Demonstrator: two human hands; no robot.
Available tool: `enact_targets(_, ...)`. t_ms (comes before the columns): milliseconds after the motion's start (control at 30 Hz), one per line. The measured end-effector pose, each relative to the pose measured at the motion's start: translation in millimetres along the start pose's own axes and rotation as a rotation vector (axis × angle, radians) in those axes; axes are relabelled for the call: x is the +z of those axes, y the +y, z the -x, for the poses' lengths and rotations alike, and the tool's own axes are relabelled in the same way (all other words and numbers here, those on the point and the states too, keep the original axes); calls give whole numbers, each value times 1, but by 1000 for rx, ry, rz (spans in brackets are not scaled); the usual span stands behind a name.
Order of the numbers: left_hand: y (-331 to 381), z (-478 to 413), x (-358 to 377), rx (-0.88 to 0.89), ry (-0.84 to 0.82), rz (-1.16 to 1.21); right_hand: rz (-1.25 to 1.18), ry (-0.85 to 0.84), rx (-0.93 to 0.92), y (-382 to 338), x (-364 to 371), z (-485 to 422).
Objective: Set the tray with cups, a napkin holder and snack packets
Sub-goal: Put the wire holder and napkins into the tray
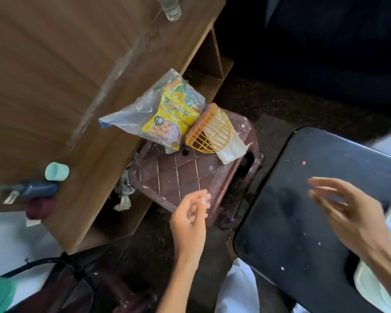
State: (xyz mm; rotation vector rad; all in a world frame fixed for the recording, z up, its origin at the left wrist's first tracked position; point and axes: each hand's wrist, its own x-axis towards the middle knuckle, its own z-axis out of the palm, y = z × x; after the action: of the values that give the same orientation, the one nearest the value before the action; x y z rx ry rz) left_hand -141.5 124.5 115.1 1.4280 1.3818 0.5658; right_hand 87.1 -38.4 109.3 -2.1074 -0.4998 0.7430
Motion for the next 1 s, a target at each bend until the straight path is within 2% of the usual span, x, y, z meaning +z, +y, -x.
enact_targets(167, 14, -98, -52, 6, 150, 82, 18, -78, -41, -56, 54, -22)
enact_targets(333, 33, -204, -77, -215, 295, 306, 23, -124, -83, -87, 101, -38)
enact_targets(433, 38, -237, -78, -288, 306, 383, 16, -124, -92, -95, 122, -42)
enact_targets(600, 36, -246, -65, -321, 295, 407, 92, -116, -71, -97, 150, -49)
enact_targets(700, 28, -235, -57, -331, 340, 409, 117, -36, 10, -99, 164, -58)
enact_targets(833, 15, -204, -41, -296, 417, 408, -9, 42, 142, -106, 178, -73)
enact_targets(1000, 7, -168, -17, -153, 409, 321, -121, 40, 213, -111, 192, -89)
